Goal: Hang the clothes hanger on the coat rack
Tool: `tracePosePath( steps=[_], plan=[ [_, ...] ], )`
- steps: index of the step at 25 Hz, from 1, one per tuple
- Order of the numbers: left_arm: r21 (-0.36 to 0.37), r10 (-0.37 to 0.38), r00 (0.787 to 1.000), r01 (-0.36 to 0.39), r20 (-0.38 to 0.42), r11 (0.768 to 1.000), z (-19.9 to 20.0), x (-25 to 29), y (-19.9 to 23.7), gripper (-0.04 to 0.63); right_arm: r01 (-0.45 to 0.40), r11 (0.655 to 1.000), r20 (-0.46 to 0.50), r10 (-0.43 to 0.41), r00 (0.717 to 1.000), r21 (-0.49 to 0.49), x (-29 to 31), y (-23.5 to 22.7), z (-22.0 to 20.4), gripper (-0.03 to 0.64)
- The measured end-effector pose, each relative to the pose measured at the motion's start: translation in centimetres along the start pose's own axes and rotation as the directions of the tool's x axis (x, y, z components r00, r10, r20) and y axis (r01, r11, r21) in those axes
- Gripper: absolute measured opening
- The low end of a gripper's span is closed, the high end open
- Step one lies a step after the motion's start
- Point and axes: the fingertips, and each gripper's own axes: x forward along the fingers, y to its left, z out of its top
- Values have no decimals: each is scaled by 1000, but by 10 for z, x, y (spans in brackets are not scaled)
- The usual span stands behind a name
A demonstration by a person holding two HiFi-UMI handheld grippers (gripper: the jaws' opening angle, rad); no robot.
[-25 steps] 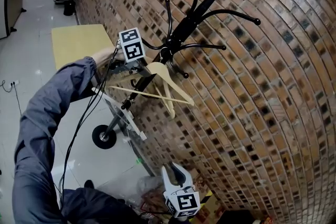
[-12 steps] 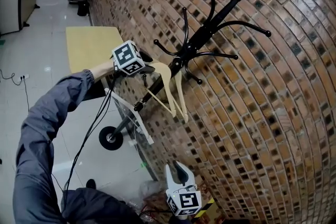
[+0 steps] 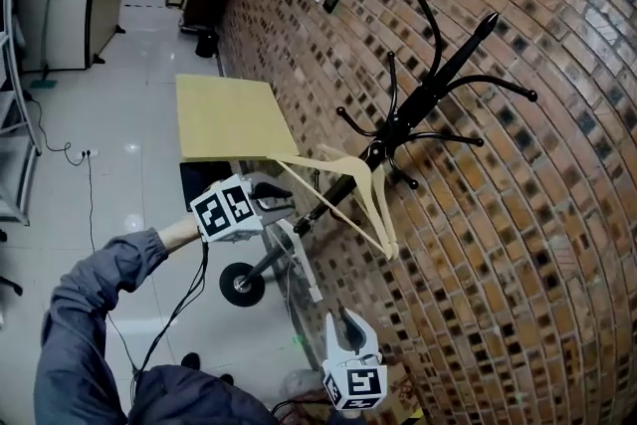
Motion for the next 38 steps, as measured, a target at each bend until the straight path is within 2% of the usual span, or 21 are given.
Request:
tracePosePath(
  steps=[3,6,11,14,16,20,24,30,38],
  plan=[
    [44,129,991,-127,-40,991,-17,-19,-47,97,-15,1000,30,15,999,3,5,1,3,81],
    [22,191,980,-190,-57,982,-41,-25,-95,97,-17,1000,76,18,997,-7,3,4,3,81],
    [-118,227,973,-229,-35,966,-51,-38,-173,94,-35,999,127,34,991,2,-10,15,-10,78],
    [-198,239,970,-245,-53,949,-60,-38,-201,94,-60,998,138,61,989,-6,-17,17,-13,21],
    [-216,245,968,-253,-60,943,-62,-36,-215,84,-70,998,147,70,987,-9,-24,16,-16,15],
    [-186,275,958,-286,-85,940,-62,-35,-229,84,-72,997,157,76,985,-29,-32,17,-28,15],
    [-202,301,948,-316,-103,927,-66,-36,-241,81,-88,993,150,99,984,-75,-42,21,-35,15],
    [-218,314,940,-338,-135,916,-73,-32,-254,80,-125,990,154,134,979,-68,-46,22,-41,12],
    [-179,359,926,-376,-121,909,-59,-43,-250,77,-173,982,189,185,964,-81,-36,32,-29,9]
  ],
)
